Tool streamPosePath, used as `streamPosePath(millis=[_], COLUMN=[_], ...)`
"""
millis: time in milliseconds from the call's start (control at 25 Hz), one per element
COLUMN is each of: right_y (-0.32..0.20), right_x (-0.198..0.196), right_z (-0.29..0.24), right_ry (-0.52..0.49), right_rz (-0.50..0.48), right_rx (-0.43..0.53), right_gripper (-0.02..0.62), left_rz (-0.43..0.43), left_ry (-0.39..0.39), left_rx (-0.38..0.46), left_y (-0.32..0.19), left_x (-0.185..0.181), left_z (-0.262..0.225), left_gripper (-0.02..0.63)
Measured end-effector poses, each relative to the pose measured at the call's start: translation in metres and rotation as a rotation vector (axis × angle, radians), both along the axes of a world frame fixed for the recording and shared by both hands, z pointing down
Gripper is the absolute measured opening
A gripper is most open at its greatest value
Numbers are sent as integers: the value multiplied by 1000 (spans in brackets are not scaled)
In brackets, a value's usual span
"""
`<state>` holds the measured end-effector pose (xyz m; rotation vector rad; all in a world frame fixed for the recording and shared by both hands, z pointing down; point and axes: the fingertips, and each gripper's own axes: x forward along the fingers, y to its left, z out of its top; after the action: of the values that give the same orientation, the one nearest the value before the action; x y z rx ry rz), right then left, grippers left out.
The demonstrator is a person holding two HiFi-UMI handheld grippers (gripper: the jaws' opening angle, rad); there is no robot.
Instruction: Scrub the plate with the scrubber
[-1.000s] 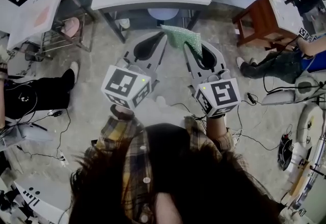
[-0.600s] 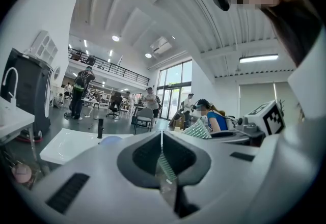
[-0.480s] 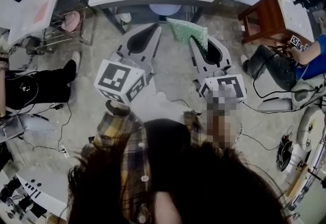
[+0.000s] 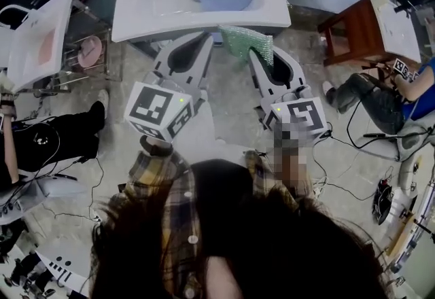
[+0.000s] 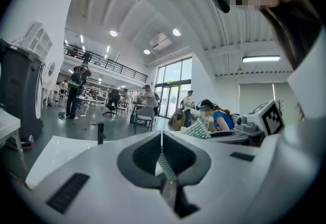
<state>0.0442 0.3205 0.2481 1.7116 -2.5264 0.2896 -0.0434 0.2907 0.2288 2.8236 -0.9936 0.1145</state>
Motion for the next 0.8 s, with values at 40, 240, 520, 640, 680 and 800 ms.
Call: streamPosePath(millis=[40,240,520,640,680,800], right_y=[-14,-83,-152,-170,-174,-186], right_x=[-2,-9,-15,-23,-23,-18], right_z=[0,-5,-3,2,5,12], right_ry=[2,13,7,6,7,-1], right_rz=[2,26,73,81,82,86], right_rx=[-4,-6,-4,-17,-26,-54], right_gripper=[100,100,100,100,100,100], left_rz=[7,35,68,74,75,80], left_ry=[3,9,5,7,10,6], left_rx=[-2,-8,-10,-24,-31,-53], left_y=[-15,-84,-151,-171,-175,-187], left_x=[-1,-8,-19,-26,-26,-22], left_z=[-1,-2,5,11,13,20], left_gripper=[21,21,21,21,21,21])
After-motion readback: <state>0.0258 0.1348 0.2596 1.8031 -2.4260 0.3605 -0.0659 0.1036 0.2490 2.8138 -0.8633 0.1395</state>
